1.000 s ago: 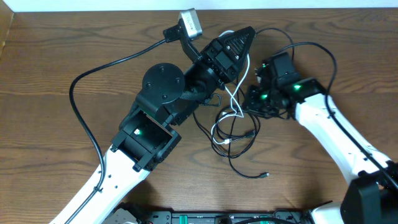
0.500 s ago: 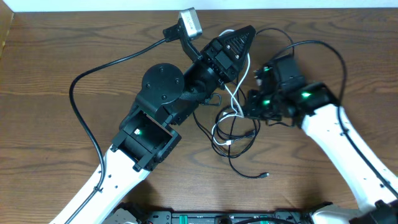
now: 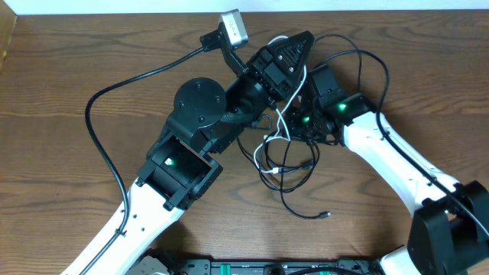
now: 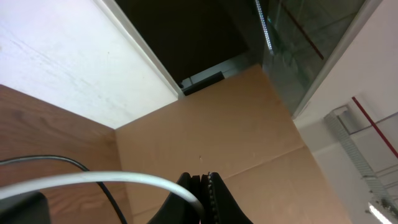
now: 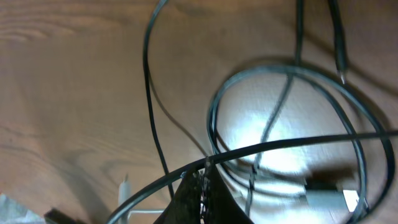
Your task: Untangle cables
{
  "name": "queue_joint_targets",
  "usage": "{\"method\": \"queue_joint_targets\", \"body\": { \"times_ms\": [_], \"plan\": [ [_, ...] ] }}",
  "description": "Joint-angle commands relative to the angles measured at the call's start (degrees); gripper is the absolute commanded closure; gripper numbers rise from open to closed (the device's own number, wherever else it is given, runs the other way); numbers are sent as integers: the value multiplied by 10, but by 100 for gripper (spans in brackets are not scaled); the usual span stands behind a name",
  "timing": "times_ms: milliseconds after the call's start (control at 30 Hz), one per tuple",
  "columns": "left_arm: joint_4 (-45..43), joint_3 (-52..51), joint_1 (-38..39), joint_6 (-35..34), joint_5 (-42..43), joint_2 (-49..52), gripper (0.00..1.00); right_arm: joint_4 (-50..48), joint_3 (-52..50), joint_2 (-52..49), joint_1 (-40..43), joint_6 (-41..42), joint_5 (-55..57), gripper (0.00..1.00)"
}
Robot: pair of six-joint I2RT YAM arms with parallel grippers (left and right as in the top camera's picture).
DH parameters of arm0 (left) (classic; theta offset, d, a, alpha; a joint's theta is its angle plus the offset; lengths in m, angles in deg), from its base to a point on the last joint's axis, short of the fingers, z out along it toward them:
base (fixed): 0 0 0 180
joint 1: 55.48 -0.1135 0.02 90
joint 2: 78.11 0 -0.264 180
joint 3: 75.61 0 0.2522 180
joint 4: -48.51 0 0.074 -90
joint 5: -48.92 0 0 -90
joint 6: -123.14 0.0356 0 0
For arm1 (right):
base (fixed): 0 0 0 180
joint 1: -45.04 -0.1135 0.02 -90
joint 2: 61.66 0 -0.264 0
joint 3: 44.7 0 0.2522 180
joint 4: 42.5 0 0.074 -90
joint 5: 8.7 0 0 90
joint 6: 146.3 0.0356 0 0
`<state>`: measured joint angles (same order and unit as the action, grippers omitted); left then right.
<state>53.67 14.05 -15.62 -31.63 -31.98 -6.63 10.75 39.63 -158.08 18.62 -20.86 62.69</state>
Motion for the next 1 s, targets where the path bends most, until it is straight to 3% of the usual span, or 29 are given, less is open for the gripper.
{"method": "queue_joint_targets", "body": {
  "times_ms": [0, 367, 633, 800, 967],
  "plan": [
    [-5, 10, -2, -19, 10, 0, 93, -21, 5, -10, -5, 5, 3, 98],
    [-45, 10, -2, -95, 31, 0, 92, -35, 5, -19, -5, 8, 9, 98],
    [-57, 10, -2, -213, 144, 9, 93, -73, 5, -19, -13, 10, -23, 98],
    [-163, 10, -2, -239, 220, 9, 92, -71, 5, -19, -18, 10, 10, 98],
    [-233, 10, -2, -239, 239, 7, 92, -59, 5, -19, -17, 9, 68, 98]
  ]
}}
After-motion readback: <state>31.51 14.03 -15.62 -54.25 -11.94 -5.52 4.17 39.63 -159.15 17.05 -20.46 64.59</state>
